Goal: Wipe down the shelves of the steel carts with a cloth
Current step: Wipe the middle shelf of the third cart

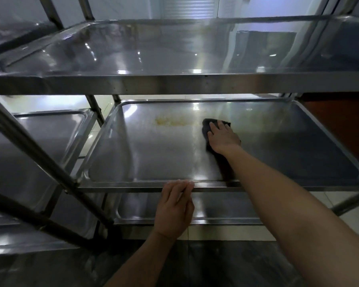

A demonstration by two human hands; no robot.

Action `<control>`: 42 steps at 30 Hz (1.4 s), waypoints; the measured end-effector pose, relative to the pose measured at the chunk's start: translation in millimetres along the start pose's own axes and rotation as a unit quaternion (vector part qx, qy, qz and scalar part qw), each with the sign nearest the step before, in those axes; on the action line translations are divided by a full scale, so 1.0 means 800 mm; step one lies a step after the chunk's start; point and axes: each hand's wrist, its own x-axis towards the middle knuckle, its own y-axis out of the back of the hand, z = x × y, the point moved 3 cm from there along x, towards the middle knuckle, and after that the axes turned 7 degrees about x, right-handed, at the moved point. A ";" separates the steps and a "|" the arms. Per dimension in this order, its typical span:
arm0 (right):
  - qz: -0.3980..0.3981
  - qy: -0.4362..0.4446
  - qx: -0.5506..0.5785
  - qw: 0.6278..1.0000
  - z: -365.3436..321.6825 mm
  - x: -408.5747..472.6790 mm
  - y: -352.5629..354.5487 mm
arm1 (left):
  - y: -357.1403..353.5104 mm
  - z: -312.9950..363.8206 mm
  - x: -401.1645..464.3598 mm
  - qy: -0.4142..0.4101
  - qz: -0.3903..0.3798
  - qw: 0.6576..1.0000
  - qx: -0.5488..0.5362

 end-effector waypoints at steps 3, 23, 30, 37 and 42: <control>-0.008 -0.008 -0.008 1.000 0.021 -0.012 0.004 | 0.000 0.002 0.001 -0.007 0.008 1.000 0.002; 0.010 0.039 -0.022 0.999 0.074 -0.180 0.002 | -0.020 0.095 0.028 0.036 -0.081 0.996 -0.020; 0.003 0.032 -0.015 0.999 0.075 -0.137 0.001 | -0.034 0.084 0.021 0.018 -0.032 0.999 -0.015; -0.007 -0.009 -0.018 1.000 0.070 -0.029 0.019 | -0.052 0.069 0.010 -0.023 -0.004 1.000 0.006; 0.003 0.000 -0.013 1.000 0.069 0.011 0.024 | -0.046 0.060 0.012 -0.032 0.024 0.999 -0.021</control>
